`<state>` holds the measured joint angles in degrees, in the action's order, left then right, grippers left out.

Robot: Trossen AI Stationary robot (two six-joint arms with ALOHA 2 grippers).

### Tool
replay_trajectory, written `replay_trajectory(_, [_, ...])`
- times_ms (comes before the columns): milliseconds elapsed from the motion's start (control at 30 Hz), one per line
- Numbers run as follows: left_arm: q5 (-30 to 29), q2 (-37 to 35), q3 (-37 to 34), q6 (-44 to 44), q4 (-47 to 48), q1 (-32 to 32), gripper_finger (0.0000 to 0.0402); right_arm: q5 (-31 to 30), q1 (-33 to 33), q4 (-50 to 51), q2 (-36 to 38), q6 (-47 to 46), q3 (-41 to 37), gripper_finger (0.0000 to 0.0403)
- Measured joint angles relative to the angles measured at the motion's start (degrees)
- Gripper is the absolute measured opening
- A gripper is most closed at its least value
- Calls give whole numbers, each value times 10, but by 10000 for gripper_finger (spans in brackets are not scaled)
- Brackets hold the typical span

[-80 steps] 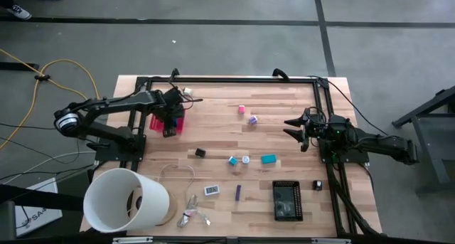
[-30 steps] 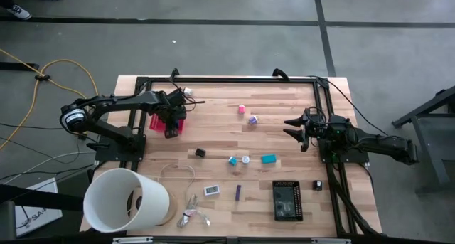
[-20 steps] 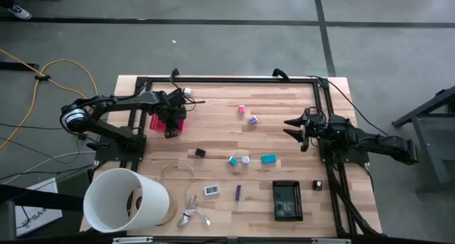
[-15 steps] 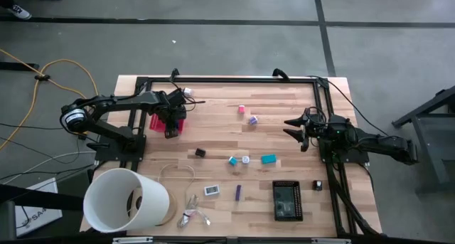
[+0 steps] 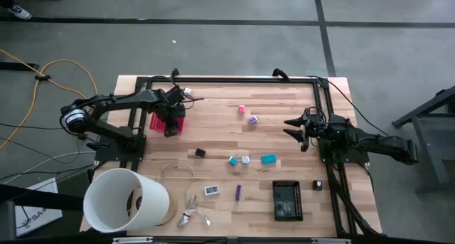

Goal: Pick & Place Office items
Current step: Put the white digital clock into the red bin

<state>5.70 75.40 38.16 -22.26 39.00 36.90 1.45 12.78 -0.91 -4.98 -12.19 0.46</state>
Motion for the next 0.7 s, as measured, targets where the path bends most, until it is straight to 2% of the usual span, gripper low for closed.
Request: replay_trajectory(700, [-15, -86, 0, 11, 11, -24, 200, 0, 0, 0, 0, 0, 0, 172])
